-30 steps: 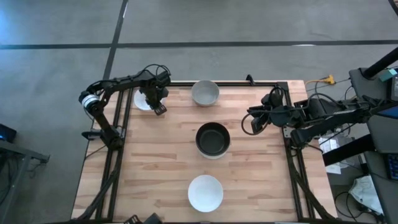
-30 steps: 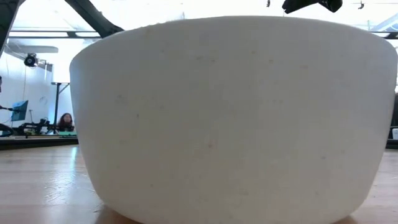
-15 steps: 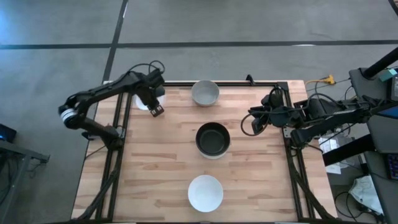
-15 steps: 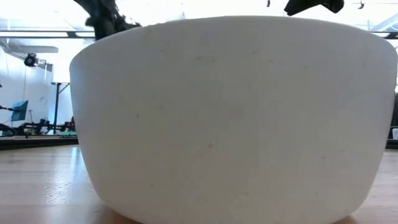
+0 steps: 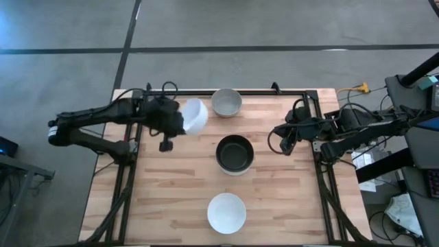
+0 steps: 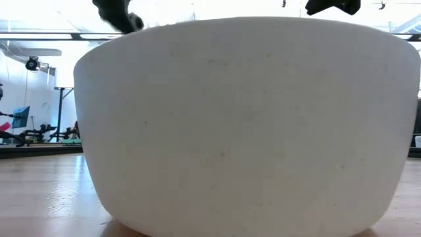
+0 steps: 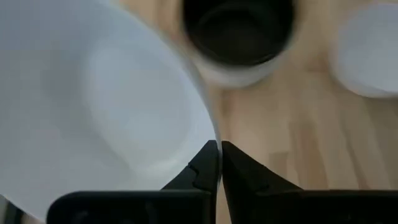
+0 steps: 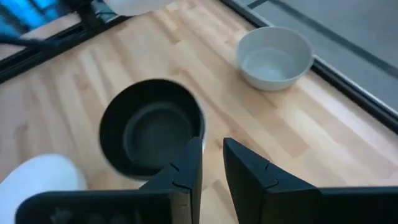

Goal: Nest bowls inside each other
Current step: Stack the top white bowl on the black bowl

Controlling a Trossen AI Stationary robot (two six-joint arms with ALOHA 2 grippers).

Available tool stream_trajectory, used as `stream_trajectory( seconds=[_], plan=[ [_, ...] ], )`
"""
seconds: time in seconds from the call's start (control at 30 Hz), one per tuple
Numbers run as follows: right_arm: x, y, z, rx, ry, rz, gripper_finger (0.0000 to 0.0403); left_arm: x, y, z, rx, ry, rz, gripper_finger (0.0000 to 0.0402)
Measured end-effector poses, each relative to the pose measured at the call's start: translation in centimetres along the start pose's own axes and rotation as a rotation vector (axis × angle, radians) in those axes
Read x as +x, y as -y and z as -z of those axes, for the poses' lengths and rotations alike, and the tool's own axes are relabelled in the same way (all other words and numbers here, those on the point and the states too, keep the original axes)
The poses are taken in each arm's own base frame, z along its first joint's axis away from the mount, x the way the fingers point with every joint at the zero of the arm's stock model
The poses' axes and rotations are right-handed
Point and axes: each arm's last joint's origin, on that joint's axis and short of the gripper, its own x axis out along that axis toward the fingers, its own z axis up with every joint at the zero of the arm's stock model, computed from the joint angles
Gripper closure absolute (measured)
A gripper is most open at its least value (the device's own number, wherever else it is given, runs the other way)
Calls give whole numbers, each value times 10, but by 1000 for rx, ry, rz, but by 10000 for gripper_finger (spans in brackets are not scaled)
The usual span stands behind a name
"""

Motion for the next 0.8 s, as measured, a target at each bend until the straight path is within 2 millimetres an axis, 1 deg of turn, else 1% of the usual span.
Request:
stream_trajectory(
  seconds=[0.07, 0.13, 0.2, 0.3, 0.4, 0.5, 0.6, 0.8],
  plan=[
    [-2, 0, 0, -23, -6, -35, 342, -4, 10, -13, 125, 43, 30, 400],
    [-7, 2, 0, -41, -1, -79, 343, -5, 17, -27, 205, 78, 49, 400],
    [-15, 5, -1, -41, 35, -141, 344, -5, 19, -43, 239, 104, 52, 400],
    [-29, 13, -2, -9, 134, -239, 344, -3, 21, -68, 260, 124, 58, 400],
    [-43, 24, 4, 37, 215, -329, 344, 2, 23, -91, 328, 146, 60, 400],
    [-53, 36, 14, 105, 245, -401, 344, 12, 26, -112, 402, 157, 67, 400],
    [-56, 46, 24, 169, 245, -429, 344, 23, 31, -129, 454, 140, 85, 401],
    [-59, 57, 38, 205, 251, -449, 344, 48, 44, -146, 604, -21, 169, 401]
  ],
)
